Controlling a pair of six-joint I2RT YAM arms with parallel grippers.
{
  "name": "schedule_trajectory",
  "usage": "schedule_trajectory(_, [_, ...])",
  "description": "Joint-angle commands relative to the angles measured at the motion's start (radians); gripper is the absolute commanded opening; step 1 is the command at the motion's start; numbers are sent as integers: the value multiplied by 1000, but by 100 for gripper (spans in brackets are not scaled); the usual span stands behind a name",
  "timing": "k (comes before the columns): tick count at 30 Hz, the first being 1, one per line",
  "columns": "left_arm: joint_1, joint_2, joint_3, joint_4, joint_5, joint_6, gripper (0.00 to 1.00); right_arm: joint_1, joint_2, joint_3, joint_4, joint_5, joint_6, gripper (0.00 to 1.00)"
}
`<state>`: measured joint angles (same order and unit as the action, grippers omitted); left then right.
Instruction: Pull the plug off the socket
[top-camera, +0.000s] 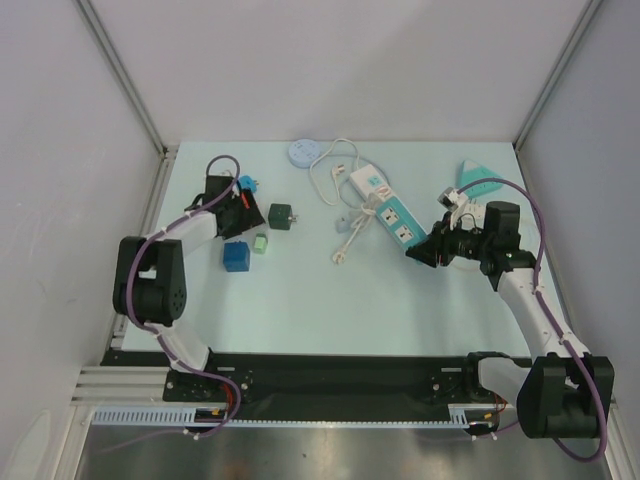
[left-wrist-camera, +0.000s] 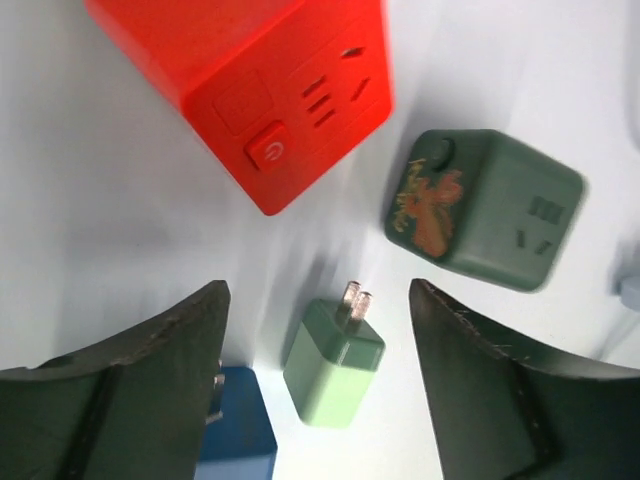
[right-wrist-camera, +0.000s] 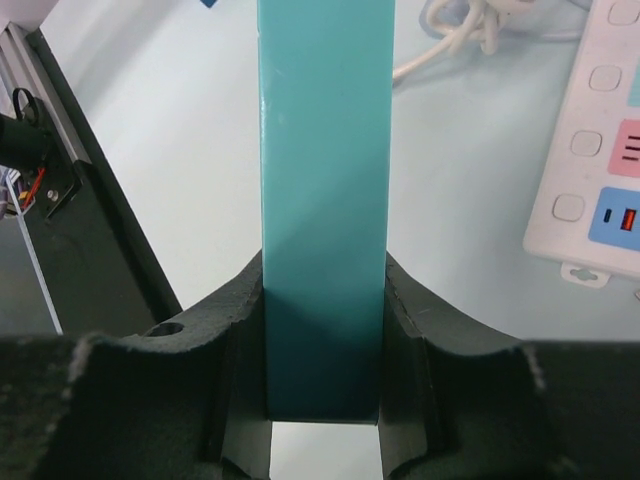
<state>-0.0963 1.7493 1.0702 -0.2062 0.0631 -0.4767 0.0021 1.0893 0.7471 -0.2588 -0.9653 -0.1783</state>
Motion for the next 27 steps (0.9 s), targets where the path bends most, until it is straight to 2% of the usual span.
schedule_trajectory(1, [10, -152, 2, 36, 17, 47, 81, -19, -9, 41, 49, -76, -46, 0])
schedule_trajectory(3, [10, -206, -12, 51, 72, 55, 87, -21, -2, 46, 36, -101, -67, 0])
schedule_trajectory(4, [10, -261, -36, 77, 102, 59, 99, -21, 3, 49, 27, -125, -76, 0])
schedule_trajectory(8, [10, -424, -102, 105, 207, 62, 99, -14, 52, 93, -75, -167, -127, 0])
schedule_trajectory(9, [10, -457, -116, 105, 239, 64, 99, 21, 87, 109, -114, -155, -147, 0])
schedule_trajectory(10, [10, -496, -145, 103, 253, 67, 100, 42, 107, 151, -228, -110, -235, 0])
schedule_trajectory(13, [10, -640, -208, 94, 300, 87, 100, 124, 190, 195, -400, -47, -331, 0])
schedule_trajectory(18, [10, -844, -295, 19, 313, 168, 99, 147, 326, 204, -461, -70, -374, 0])
schedule_trajectory(23, [10, -961, -335, -56, 267, 236, 99, 167, 561, 261, -503, -64, -377, 0])
schedule_trajectory(27, [10, -1008, -348, -85, 262, 259, 99, 164, 681, 320, -516, -26, -342, 7])
